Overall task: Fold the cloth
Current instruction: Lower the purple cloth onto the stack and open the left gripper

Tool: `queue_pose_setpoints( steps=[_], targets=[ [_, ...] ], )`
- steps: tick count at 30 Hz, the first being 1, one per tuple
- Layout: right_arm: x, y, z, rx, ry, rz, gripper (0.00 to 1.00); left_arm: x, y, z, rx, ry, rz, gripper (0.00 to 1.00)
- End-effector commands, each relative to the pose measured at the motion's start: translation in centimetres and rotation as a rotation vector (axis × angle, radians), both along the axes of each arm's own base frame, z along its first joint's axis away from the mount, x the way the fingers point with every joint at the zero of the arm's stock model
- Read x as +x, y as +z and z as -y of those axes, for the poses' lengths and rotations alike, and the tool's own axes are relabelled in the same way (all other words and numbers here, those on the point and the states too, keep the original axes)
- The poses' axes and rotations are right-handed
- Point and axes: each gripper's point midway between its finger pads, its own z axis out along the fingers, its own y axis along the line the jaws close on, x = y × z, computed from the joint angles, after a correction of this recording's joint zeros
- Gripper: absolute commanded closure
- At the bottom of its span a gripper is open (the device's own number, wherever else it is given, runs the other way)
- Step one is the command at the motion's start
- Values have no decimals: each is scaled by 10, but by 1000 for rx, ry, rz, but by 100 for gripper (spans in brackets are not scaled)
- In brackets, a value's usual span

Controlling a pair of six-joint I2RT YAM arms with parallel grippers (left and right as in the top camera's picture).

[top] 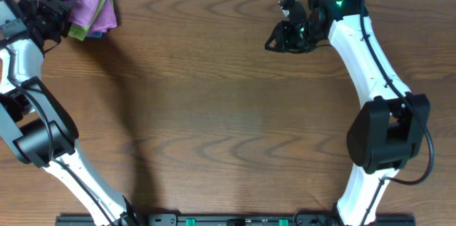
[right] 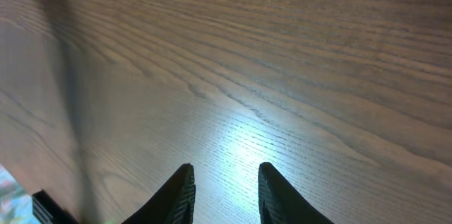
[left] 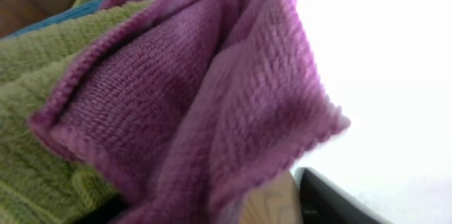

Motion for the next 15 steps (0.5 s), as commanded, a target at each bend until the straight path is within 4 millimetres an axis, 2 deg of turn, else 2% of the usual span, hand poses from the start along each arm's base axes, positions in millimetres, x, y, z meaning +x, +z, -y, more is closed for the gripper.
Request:
queue_pose_setpoints(
  steps=[1,3,7,15],
  targets=[
    [-1,17,-4,10,-4,27,69,-2,-8,-5,6,4,-11,18],
    [-2,16,-4,9,-3,23,69,-2,-8,-7,5,7,-10,3],
    [-3,16,-6,9,1,22,70,-5,-9,-13,4,20,-14,5],
    [-4,16,-11,9,12,23,70,-15,-5,-48,19,82,2,4]
  ],
)
